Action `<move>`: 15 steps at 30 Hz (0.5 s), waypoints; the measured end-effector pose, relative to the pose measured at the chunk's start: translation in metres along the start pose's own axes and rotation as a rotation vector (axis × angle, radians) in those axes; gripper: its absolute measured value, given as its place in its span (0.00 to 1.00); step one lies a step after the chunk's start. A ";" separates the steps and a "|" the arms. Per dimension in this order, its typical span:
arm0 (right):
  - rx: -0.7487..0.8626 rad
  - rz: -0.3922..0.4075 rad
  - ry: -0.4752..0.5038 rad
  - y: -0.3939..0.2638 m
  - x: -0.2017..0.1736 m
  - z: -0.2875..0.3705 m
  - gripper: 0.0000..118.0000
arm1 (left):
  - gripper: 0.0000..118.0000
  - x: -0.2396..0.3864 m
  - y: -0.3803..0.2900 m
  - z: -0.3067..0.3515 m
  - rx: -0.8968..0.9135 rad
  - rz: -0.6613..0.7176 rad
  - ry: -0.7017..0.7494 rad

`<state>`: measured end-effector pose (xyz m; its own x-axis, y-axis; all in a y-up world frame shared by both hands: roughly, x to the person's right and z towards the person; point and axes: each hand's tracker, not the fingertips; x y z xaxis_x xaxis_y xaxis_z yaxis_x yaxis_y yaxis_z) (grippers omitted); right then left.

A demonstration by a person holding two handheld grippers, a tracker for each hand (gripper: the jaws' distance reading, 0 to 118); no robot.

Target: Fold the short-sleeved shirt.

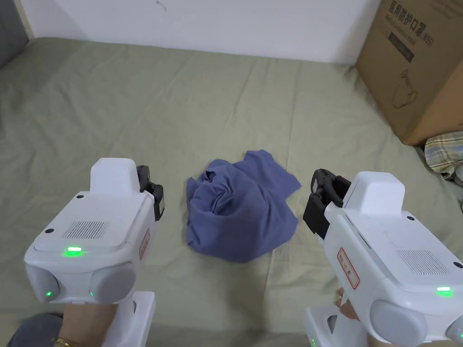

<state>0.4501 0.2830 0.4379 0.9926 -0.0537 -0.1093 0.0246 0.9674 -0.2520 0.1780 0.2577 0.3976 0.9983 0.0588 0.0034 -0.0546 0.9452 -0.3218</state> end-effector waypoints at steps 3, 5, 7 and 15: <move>-0.002 0.004 0.001 0.001 0.002 -0.001 0.00 | 0.00 -0.001 0.010 -0.023 -0.090 0.003 -0.017; -0.003 0.004 0.002 0.001 0.003 -0.001 0.00 | 0.07 -0.003 0.020 -0.046 -0.131 0.033 -0.027; -0.003 0.001 -0.002 0.002 0.004 -0.001 0.00 | 0.29 0.000 0.031 -0.074 -0.187 0.043 -0.040; -0.030 -0.003 -0.004 -0.001 0.014 -0.014 0.00 | 1.00 0.007 0.048 -0.204 -0.523 0.089 -0.065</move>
<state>0.4620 0.2776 0.4231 0.9929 -0.0558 -0.1047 0.0243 0.9593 -0.2814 0.1866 0.2376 0.1894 0.9859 0.1669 0.0082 -0.1039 0.6505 -0.7524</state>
